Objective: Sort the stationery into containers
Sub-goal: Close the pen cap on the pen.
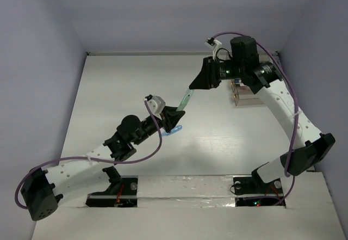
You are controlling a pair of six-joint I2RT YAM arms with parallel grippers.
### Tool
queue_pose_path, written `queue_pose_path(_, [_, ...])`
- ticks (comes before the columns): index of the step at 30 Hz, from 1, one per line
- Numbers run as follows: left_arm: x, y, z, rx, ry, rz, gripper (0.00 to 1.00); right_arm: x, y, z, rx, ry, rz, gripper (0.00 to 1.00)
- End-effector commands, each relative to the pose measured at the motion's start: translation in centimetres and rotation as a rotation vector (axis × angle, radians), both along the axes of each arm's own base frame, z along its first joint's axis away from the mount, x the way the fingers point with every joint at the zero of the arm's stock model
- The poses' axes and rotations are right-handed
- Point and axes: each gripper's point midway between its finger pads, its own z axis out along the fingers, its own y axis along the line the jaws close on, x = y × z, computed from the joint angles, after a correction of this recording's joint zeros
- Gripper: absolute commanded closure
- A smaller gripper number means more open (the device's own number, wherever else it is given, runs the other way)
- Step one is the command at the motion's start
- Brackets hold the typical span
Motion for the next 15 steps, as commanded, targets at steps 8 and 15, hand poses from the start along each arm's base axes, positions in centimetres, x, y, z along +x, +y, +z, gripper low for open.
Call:
queue_pose_path(8, [-0.1,-1.0,3.5,-0.097,-0.065,-0.020,1.00,1.0,-0.1,-2.3,-0.001,-0.024,-0.065,0.98])
queue_pose_path(15, [0.2,-1.2,4.0,-0.116,-0.073,-0.015,1.00,0.0,0.3,-2.9,0.006,-0.029,-0.072,0.99])
